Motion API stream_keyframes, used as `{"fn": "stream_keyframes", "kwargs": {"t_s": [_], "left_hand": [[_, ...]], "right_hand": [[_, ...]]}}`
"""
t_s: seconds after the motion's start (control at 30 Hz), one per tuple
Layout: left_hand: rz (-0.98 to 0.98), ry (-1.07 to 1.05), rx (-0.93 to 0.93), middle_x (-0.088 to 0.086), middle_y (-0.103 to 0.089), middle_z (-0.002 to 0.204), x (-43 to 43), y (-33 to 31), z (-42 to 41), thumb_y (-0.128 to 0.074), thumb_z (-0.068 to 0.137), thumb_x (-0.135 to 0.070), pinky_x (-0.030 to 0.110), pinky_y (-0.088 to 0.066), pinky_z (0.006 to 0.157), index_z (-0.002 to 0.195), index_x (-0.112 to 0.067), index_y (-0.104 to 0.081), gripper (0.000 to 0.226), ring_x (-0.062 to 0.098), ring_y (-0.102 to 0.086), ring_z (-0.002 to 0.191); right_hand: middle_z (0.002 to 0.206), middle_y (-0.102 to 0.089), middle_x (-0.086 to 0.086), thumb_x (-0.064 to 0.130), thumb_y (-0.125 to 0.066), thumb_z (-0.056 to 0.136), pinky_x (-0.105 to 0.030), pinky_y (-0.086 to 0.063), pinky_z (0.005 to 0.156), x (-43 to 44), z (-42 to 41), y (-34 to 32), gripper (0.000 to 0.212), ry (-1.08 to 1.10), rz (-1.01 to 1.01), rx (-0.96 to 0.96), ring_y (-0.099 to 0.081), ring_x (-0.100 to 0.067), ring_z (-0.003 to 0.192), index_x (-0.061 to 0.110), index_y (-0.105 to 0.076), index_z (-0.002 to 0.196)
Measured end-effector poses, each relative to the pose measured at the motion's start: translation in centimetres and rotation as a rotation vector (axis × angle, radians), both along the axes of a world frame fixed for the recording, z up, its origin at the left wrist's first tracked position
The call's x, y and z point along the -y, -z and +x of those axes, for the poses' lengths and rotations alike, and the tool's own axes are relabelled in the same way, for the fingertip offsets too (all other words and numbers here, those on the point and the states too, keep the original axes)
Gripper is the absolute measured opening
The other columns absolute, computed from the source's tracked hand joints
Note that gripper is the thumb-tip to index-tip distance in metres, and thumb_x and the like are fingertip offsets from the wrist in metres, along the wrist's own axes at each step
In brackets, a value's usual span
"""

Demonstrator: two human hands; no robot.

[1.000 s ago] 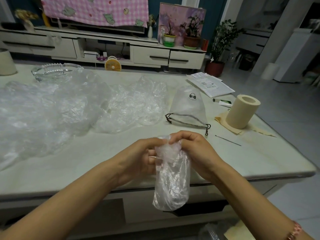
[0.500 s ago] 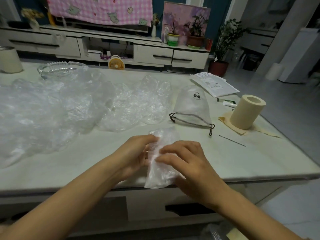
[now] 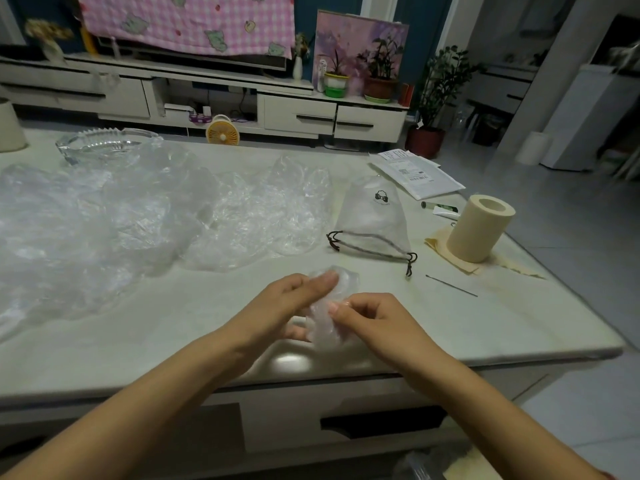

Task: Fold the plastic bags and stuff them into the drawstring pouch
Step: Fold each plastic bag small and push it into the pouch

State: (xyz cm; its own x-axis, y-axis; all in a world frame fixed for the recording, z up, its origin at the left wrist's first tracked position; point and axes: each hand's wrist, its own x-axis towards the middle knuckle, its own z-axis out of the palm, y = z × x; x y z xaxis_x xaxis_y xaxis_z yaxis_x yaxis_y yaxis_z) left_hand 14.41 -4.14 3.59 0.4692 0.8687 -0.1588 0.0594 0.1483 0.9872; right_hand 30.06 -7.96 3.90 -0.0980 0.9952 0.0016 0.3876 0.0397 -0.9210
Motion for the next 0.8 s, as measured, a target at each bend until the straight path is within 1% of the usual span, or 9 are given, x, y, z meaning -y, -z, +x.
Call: {"fn": "stream_keyframes", "kwargs": {"t_s": [0.1, 0.2, 0.27, 0.37, 0.43, 0.57, 0.67, 0.73, 0.8], "left_hand": [[0.098, 0.029, -0.17, 0.0, -0.07, 0.102, 0.4, -0.1, 0.0, -0.076, 0.06, -0.053, 0.031, -0.055, 0.082, 0.107, -0.016, -0.063, 0.06, 0.015, -0.067, 0.096], [0.09, -0.036, -0.167, 0.002, -0.07, 0.104, 0.2, -0.1, 0.0, -0.071, 0.081, -0.028, 0.029, -0.055, 0.077, 0.109, -0.014, -0.064, 0.032, 0.016, -0.067, 0.096], [0.044, -0.068, -0.116, 0.006, -0.071, 0.104, 0.2, -0.4, -0.2, -0.063, 0.088, -0.016, 0.032, -0.057, 0.075, 0.11, -0.01, -0.063, 0.023, 0.019, -0.068, 0.094], [-0.011, -0.05, -0.015, 0.01, -0.072, 0.1, 0.3, -0.8, -0.3, -0.059, 0.09, -0.007, 0.03, -0.058, 0.065, 0.11, -0.007, -0.062, 0.02, 0.021, -0.07, 0.088], [-0.02, -0.033, 0.012, 0.015, -0.071, 0.097, 0.6, -0.7, -0.2, -0.059, 0.089, -0.005, 0.028, -0.056, 0.059, 0.109, -0.005, -0.062, 0.02, 0.023, -0.071, 0.081], [-0.003, -0.063, 0.019, 0.019, -0.07, 0.09, 0.9, -0.6, 0.2, -0.06, 0.087, 0.001, 0.024, -0.053, 0.05, 0.104, 0.001, -0.059, 0.018, 0.02, -0.067, 0.06], [0.086, -0.108, -0.006, 0.005, -0.068, 0.079, 0.9, -0.6, 0.4, -0.058, 0.084, 0.01, 0.024, -0.052, 0.048, 0.091, 0.0, -0.058, 0.013, 0.016, -0.063, 0.052], [0.135, -0.151, -0.007, 0.006, -0.066, 0.084, 1.0, -0.5, 0.5, -0.055, 0.078, 0.018, 0.024, -0.052, 0.048, 0.084, -0.002, -0.058, 0.021, 0.015, -0.061, 0.056], [0.178, -0.19, 0.01, 0.005, -0.069, 0.086, 1.0, -0.6, 0.6, -0.056, 0.076, 0.018, 0.022, -0.05, 0.046, 0.076, -0.003, -0.06, 0.022, 0.014, -0.061, 0.058]], "right_hand": [[0.057, -0.059, 0.005, 0.022, -0.059, 0.09, -0.02, -0.037, 0.06, 0.1, 0.2, 0.0, 0.031, 0.018, 0.012, 0.045, -0.049, -0.006, 0.059, 0.009, -0.064, 0.062], [0.068, -0.061, 0.002, 0.023, -0.062, 0.089, -0.02, -0.041, 0.064, 0.4, 0.7, 0.1, 0.023, 0.034, 0.027, 0.014, -0.052, -0.007, 0.065, 0.004, -0.066, 0.076], [0.084, -0.064, 0.009, 0.022, -0.071, 0.081, -0.017, -0.044, 0.068, 0.4, 1.0, 0.2, 0.015, 0.163, 0.055, 0.004, -0.056, -0.004, 0.074, 0.015, -0.065, 0.092], [0.115, -0.06, 0.004, 0.036, -0.084, 0.066, -0.027, -0.052, 0.085, 0.2, 1.7, 0.4, 0.064, 0.194, -0.102, -0.082, -0.06, -0.01, 0.1, 0.026, -0.05, 0.12], [0.118, -0.065, -0.006, 0.029, -0.08, 0.067, -0.035, -0.054, 0.09, 0.3, 1.6, 0.2, 0.064, 0.061, -0.267, -0.345, -0.065, -0.019, 0.103, 0.02, -0.052, 0.124], [0.096, -0.07, -0.012, -0.008, -0.059, 0.082, -0.025, -0.055, 0.07, 0.0, 1.0, 0.0, 0.027, 0.04, -0.314, -0.629, -0.067, -0.02, 0.083, 0.003, -0.063, 0.107], [0.068, -0.059, -0.01, -0.023, -0.032, 0.08, -0.018, -0.045, 0.049, -0.2, 0.8, 0.1, 0.041, 0.108, -0.337, -0.733, -0.056, -0.012, 0.055, 0.005, -0.061, 0.071], [0.063, -0.059, -0.008, -0.022, -0.034, 0.079, -0.018, -0.045, 0.052, -0.2, 0.8, 0.0, 0.043, 0.109, -0.328, -0.774, -0.056, -0.011, 0.053, 0.006, -0.061, 0.06], [0.075, -0.066, -0.011, -0.01, -0.042, 0.075, -0.025, -0.046, 0.072, -0.1, 1.0, -0.5, 0.034, 0.059, -0.323, -0.785, -0.062, -0.017, 0.07, 0.005, -0.067, 0.059]]}}
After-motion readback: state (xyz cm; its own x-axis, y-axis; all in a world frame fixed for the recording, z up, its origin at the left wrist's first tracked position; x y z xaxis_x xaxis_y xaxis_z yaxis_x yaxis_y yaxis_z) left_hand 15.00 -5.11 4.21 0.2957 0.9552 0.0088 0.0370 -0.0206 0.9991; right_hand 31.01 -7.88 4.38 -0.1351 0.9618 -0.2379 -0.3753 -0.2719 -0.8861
